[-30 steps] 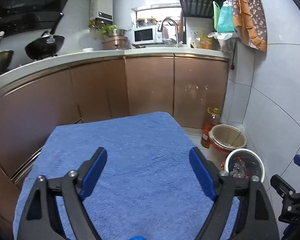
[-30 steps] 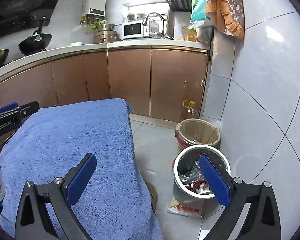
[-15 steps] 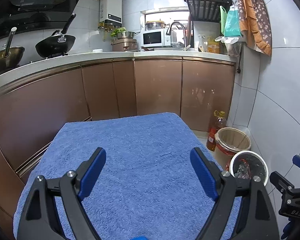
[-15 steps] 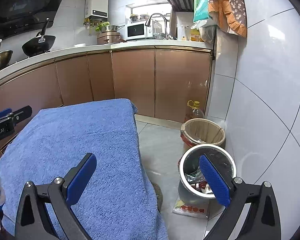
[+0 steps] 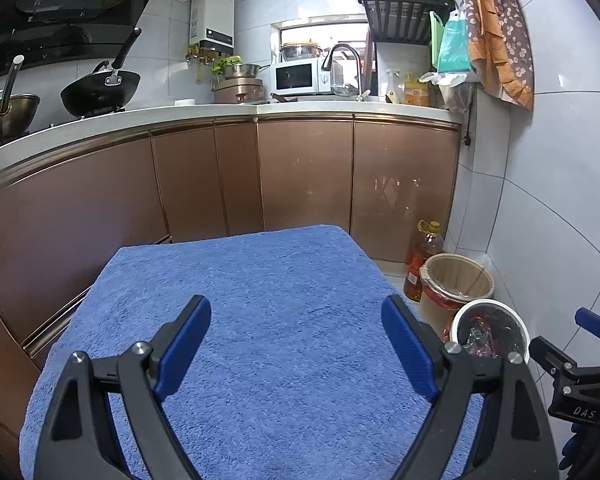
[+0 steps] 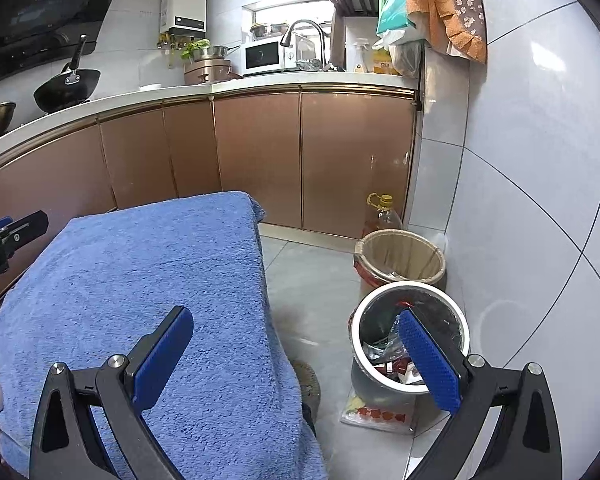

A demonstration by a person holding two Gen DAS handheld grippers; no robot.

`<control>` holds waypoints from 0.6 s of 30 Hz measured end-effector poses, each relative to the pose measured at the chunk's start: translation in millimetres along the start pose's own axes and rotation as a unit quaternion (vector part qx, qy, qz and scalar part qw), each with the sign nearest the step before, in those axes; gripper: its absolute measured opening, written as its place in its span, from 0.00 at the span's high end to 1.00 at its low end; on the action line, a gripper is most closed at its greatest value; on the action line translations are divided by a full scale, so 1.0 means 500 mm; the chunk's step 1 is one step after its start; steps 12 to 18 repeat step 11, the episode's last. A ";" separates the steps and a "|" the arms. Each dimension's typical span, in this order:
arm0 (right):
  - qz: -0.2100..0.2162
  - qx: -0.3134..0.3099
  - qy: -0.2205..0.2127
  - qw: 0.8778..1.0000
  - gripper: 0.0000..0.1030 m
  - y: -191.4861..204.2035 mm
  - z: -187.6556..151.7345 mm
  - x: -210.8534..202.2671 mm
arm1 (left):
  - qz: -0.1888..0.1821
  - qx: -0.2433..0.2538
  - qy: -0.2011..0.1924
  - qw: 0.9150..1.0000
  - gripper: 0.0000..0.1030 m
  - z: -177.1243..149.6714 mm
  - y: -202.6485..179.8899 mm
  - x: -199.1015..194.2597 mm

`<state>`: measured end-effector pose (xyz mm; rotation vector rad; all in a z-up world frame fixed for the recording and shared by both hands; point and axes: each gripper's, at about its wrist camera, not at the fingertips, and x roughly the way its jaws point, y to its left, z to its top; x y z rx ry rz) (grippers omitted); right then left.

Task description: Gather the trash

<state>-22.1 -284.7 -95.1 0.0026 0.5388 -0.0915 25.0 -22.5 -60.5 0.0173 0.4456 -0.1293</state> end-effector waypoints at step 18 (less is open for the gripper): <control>-0.008 0.002 -0.005 1.000 0.00 -0.016 0.007 0.001 | 0.006 -0.006 0.002 1.000 0.16 0.007 0.009 -0.002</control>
